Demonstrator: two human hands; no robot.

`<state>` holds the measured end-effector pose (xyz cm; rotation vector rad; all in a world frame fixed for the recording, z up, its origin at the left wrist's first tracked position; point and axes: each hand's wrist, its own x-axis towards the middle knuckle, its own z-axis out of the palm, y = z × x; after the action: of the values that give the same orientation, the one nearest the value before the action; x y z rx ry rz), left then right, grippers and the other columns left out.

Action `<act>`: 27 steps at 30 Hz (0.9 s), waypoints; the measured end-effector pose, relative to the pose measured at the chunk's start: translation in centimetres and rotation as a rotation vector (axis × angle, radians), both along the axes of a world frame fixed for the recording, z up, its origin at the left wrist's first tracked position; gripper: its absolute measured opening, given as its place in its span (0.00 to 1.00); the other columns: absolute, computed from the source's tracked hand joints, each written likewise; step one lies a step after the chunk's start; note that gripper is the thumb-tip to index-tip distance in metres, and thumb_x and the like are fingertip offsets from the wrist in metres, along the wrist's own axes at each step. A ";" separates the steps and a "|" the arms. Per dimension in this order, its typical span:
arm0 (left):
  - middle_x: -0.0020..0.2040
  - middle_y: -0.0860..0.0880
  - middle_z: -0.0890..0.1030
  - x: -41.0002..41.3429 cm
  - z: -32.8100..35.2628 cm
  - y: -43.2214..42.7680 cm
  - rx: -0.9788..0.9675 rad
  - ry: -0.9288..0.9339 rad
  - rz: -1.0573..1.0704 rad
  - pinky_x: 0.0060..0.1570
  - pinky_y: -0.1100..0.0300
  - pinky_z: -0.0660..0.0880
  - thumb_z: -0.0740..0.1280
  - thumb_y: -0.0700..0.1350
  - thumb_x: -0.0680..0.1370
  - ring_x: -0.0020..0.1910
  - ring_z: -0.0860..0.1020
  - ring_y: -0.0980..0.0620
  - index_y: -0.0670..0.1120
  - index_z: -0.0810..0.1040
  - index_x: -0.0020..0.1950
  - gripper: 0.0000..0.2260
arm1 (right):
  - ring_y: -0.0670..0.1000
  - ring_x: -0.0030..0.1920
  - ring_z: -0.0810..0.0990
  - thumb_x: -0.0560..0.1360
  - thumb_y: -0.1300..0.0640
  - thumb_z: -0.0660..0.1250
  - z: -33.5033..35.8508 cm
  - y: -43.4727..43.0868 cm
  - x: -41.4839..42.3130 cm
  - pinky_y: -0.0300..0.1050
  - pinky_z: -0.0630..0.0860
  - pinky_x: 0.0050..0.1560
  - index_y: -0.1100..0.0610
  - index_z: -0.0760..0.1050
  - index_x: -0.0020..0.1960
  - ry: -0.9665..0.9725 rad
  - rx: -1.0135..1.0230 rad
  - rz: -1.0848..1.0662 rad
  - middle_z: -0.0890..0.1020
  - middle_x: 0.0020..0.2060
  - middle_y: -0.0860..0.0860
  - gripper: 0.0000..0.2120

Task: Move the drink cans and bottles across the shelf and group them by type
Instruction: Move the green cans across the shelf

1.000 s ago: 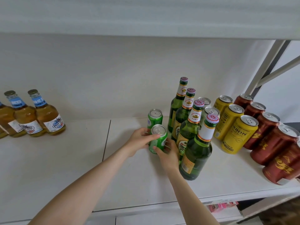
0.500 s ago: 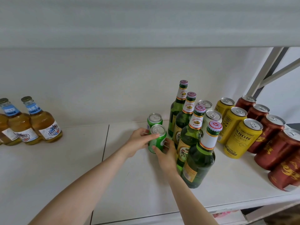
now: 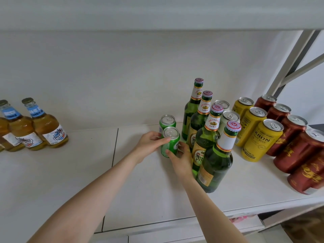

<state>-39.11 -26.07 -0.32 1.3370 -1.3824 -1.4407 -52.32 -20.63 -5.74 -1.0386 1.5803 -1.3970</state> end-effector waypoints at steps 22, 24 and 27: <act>0.75 0.40 0.67 8.1 -3.2 14.1 -0.683 -1.278 0.025 0.71 0.37 0.57 0.67 0.54 0.77 0.75 0.62 0.39 0.45 0.72 0.71 0.24 | 0.57 0.77 0.55 0.77 0.39 0.61 1.3 9.5 1.9 0.58 0.58 0.72 0.53 0.45 0.80 1.165 0.020 0.270 0.52 0.79 0.53 0.41; 0.75 0.40 0.67 8.8 -3.5 15.9 -0.691 -1.308 0.051 0.70 0.35 0.58 0.69 0.53 0.76 0.75 0.63 0.39 0.45 0.73 0.70 0.25 | 0.57 0.77 0.55 0.77 0.38 0.60 1.3 10.3 2.2 0.58 0.58 0.72 0.52 0.44 0.80 1.238 0.005 0.282 0.53 0.79 0.53 0.41; 0.77 0.41 0.64 10.2 -3.9 18.4 -0.692 -1.348 0.079 0.71 0.35 0.56 0.68 0.54 0.77 0.77 0.59 0.40 0.47 0.69 0.74 0.27 | 0.57 0.78 0.53 0.77 0.37 0.58 1.3 11.5 3.0 0.60 0.55 0.73 0.52 0.43 0.80 1.322 -0.015 0.315 0.50 0.80 0.53 0.40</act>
<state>-28.94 -7.70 -4.26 1.8278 -2.2446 0.2711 -49.32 -9.11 -4.49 -2.3454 2.0602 -0.3955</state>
